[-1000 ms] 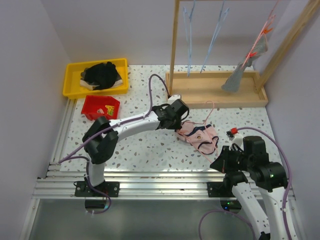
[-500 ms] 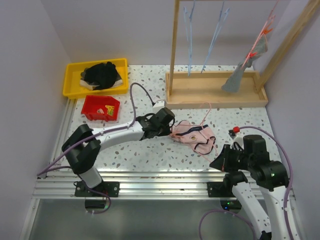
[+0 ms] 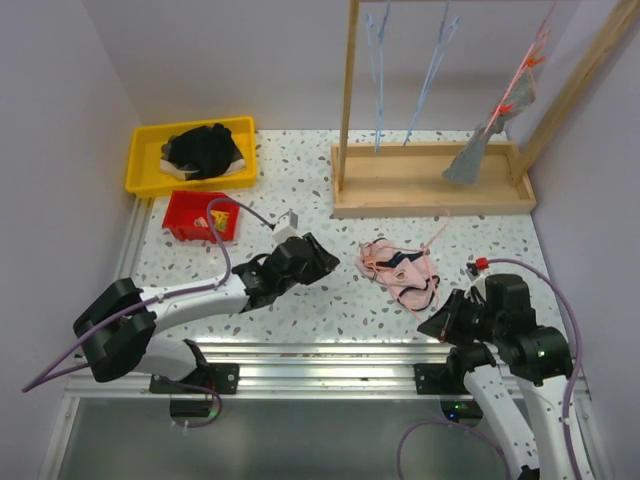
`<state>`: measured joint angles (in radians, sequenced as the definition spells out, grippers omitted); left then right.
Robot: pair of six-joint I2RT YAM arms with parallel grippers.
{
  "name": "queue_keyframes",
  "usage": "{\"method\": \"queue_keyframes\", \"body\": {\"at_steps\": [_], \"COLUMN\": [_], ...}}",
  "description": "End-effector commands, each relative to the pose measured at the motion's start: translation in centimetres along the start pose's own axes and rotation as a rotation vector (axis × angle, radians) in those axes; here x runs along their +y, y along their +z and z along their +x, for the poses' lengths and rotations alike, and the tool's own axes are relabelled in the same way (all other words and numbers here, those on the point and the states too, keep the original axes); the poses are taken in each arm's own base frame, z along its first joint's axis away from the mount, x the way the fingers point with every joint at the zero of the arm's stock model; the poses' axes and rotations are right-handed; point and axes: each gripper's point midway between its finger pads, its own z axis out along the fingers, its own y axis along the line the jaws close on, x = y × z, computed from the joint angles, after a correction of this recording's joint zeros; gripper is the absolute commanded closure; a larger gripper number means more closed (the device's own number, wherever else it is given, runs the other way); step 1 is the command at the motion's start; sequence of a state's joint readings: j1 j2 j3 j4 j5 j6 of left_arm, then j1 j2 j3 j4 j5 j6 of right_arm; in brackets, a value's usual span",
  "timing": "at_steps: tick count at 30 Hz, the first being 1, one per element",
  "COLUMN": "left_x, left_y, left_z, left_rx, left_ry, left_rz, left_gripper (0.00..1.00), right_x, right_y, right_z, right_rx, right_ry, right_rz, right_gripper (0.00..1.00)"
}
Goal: Remove the underwear clipped to the hanger
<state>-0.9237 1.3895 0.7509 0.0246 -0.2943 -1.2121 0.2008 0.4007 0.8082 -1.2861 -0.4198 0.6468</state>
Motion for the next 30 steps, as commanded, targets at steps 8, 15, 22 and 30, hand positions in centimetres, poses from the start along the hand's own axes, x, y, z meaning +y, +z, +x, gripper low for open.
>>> {"method": "queue_keyframes", "body": {"at_steps": [8,15,22,30], "left_x": [-1.7,-3.0,-4.1,-2.9], "left_y": [-1.0,1.0,5.3,7.9], "left_z": [0.0,-0.9,1.5,3.2], "left_rx": [-0.013,0.022,0.286,0.424], "left_ry": [-0.245,-0.205,-0.114,-0.012], "left_rz": [0.164,0.087,-0.031,-0.145], "left_gripper": [0.22,0.15,0.13,0.14], "right_x": [-2.7,-3.7,-3.8,-4.0], "right_y": [1.5,1.8,1.4,1.4], "right_z": [-0.2,1.1,1.2,1.0], "right_rx": [-0.012,0.021,0.014,-0.003], "right_ry": [-0.076,-0.148,-0.185,-0.174], "right_rz": [0.081,0.073,0.073,0.084], "right_gripper": [1.0,1.0,1.0,1.0]}}
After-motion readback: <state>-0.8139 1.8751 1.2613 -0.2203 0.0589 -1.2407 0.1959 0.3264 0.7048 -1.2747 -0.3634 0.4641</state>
